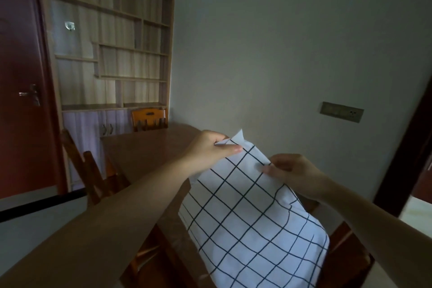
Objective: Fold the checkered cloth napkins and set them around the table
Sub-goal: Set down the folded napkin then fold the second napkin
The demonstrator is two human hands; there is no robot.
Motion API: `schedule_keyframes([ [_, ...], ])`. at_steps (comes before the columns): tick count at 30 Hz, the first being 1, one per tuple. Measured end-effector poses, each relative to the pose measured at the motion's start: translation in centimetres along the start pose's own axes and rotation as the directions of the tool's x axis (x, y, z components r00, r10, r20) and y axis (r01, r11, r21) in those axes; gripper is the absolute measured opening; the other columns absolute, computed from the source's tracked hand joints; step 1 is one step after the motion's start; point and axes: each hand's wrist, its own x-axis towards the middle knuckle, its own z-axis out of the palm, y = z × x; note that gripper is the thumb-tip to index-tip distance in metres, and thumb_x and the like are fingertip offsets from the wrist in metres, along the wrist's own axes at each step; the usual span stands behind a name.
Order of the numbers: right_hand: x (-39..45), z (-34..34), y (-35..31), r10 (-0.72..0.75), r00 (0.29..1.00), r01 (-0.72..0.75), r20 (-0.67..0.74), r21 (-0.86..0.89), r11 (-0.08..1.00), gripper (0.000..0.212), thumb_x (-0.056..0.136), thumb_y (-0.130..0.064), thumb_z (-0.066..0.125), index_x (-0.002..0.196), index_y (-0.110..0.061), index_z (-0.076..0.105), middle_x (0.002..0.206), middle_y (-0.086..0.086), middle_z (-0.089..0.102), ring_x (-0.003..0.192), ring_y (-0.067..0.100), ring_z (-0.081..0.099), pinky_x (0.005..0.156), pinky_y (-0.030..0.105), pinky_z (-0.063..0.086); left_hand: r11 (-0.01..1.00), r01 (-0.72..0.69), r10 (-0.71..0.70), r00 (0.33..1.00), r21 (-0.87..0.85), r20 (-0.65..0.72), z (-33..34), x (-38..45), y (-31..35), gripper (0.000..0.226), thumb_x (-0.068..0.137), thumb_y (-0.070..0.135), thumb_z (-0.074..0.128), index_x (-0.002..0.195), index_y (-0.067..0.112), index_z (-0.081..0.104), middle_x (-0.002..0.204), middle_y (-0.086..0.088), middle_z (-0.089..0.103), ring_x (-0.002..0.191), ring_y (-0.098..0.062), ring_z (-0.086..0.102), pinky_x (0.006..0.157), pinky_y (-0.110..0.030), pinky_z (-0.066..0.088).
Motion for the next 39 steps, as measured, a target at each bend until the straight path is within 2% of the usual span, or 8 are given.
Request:
schedule_keyframes([
  [4,0.7,1.4,-1.5,-0.065,0.996,0.065,-0.055,-0.003,0.998,0.038,0.080,-0.036,0.076,0.056,-0.017,0.055,0.051,-0.009,0.043,0.048,0.006,0.039,0.048,0.018,0.031,1.000,-0.018,0.017,0.999,-0.013,-0.052,-0.1,0.5,-0.1,0.062,0.075,0.042,0.078,0.063,-0.010,0.047,0.062,-0.008,0.028,0.054,-0.018,0.028,0.055,-0.029,0.022],
  [9,0.9,1.0,-1.8,-0.009,0.999,0.011,-0.036,0.063,0.998,0.041,0.091,-0.027,0.063,0.068,0.006,0.060,0.045,-0.011,0.044,0.042,0.002,0.039,0.046,0.014,0.033,1.000,0.003,-0.003,0.996,0.003,0.089,-2.2,0.7,-0.7,0.043,0.071,0.050,0.077,0.086,0.009,0.071,0.074,-0.017,0.062,0.065,-0.034,0.056,0.066,-0.035,0.040],
  [15,1.5,2.2,-2.8,-0.030,0.994,0.029,-0.101,-0.018,0.999,0.053,0.080,-0.043,0.073,0.073,0.007,0.056,0.059,0.003,0.039,0.054,0.014,0.036,0.051,0.027,0.028,0.996,0.082,-0.084,0.994,0.024,0.070,-2.2,0.5,-1.0,0.033,0.076,0.040,0.078,0.063,0.015,0.061,0.057,0.001,0.039,0.049,-0.010,0.038,0.051,-0.024,0.028],
  [20,1.8,1.9,-3.1,0.012,0.988,-0.005,-0.152,0.046,0.999,0.045,0.087,-0.035,0.067,0.059,-0.006,0.048,0.058,0.005,0.034,0.054,0.016,0.033,0.053,0.028,0.025,0.991,0.045,-0.070,0.977,0.124,0.202,-4.2,-0.1,-1.1,0.020,0.074,0.032,0.081,0.070,0.015,0.070,0.063,0.006,0.064,0.059,-0.005,0.058,0.058,-0.019,0.040],
  [28,1.5,1.8,-1.5,0.057,0.997,-0.049,-0.054,0.136,0.990,0.054,0.080,-0.056,0.063,0.081,-0.003,0.071,0.070,0.006,0.061,0.067,0.019,0.055,0.067,0.037,0.043,0.982,0.063,-0.093,0.983,0.180,0.160,-6.2,-0.9,-2.1,0.041,0.071,0.037,0.082,0.061,0.009,0.055,0.059,-0.001,0.041,0.055,-0.012,0.041,0.054,-0.025,0.029],
  [33,1.5,1.7,-2.0,-0.028,0.997,0.029,-0.075,0.010,1.000,0.009,0.085,-0.016,0.069,0.078,-0.019,0.073,0.071,0.007,0.069,0.063,0.015,0.060,0.064,0.025,0.048,0.986,0.011,-0.038,0.985,0.164,0.167,-6.6,-1.2,-2.1,0.037,0.073,0.038,0.081,0.063,0.009,0.060,0.059,-0.002,0.043,0.056,-0.015,0.042,0.055,-0.027,0.030],
  [36,1.3,2.1,-3.3,-0.049,0.979,0.067,-0.198,0.085,0.994,0.015,0.083,-0.004,0.067,0.068,-0.005,0.069,0.059,0.003,0.058,0.054,0.010,0.049,0.050,0.018,0.038,0.983,0.050,-0.070,0.992,0.179,0.105,-6.6,-1.2,-1.5,0.042,0.071,0.041,0.082,0.047,0.022,0.053,0.046,0.013,0.040,0.046,-0.005,0.038,0.048,-0.020,0.027],
  [39,0.7,1.5,-4.2,0.012,0.991,0.010,-0.130,0.172,0.985,0.033,0.090,-0.013,0.060,0.058,-0.006,0.058,0.053,0.000,0.050,0.050,0.013,0.044,0.048,0.019,0.034,0.946,0.101,-0.158,0.974,0.307,0.165,-7.3,-1.8,-0.6,0.048,0.069,0.052,0.079,0.055,0.021,0.045,0.051,0.008,0.035,0.048,-0.010,0.035,0.049,-0.024,0.026],
])
